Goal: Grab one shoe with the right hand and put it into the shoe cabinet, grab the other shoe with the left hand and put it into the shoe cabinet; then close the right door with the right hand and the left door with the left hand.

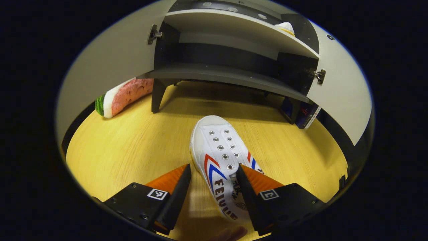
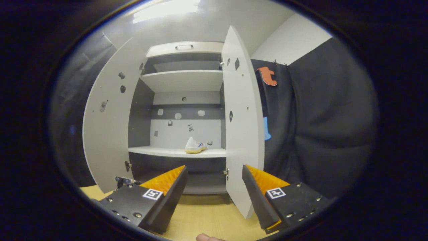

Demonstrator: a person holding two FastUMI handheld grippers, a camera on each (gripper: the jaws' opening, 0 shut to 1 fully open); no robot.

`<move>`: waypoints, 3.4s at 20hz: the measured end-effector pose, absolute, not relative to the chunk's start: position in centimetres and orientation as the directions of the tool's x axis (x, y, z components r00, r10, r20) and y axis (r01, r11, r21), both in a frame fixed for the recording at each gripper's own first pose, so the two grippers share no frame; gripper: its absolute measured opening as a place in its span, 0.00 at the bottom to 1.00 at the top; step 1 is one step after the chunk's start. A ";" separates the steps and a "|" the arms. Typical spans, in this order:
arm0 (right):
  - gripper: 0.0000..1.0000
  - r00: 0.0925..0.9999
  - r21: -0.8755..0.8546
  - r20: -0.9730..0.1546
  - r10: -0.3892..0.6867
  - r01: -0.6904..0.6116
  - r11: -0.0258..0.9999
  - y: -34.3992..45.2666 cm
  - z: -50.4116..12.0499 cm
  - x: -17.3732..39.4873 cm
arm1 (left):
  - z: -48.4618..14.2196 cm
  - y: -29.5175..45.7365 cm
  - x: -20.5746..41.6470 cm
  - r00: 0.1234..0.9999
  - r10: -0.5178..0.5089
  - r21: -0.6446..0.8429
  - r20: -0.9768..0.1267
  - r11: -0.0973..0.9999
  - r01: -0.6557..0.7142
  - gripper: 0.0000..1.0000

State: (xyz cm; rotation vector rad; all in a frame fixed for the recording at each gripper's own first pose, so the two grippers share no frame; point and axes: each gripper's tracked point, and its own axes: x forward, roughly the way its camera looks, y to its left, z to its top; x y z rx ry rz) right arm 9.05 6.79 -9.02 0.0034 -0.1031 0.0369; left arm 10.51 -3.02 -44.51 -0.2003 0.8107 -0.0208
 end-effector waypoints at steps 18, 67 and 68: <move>0.96 0.994 -0.076 0.070 0.088 -0.082 0.994 9.2 -10.4 6.1 | -35.4 -0.3 9.2 0.801 0.047 0.020 -0.596 0.999 -0.044 0.01; 0.97 0.993 0.036 0.101 0.060 -0.064 0.997 3.9 -10.5 0.5 | -13.8 3.1 43.5 0.862 0.031 -0.136 -0.507 0.984 -0.116 0.10; 0.97 0.993 0.034 0.102 0.055 -0.059 0.998 4.0 -10.4 0.2 | -13.8 2.9 43.3 0.860 0.021 -0.130 -0.511 0.986 -0.102 0.13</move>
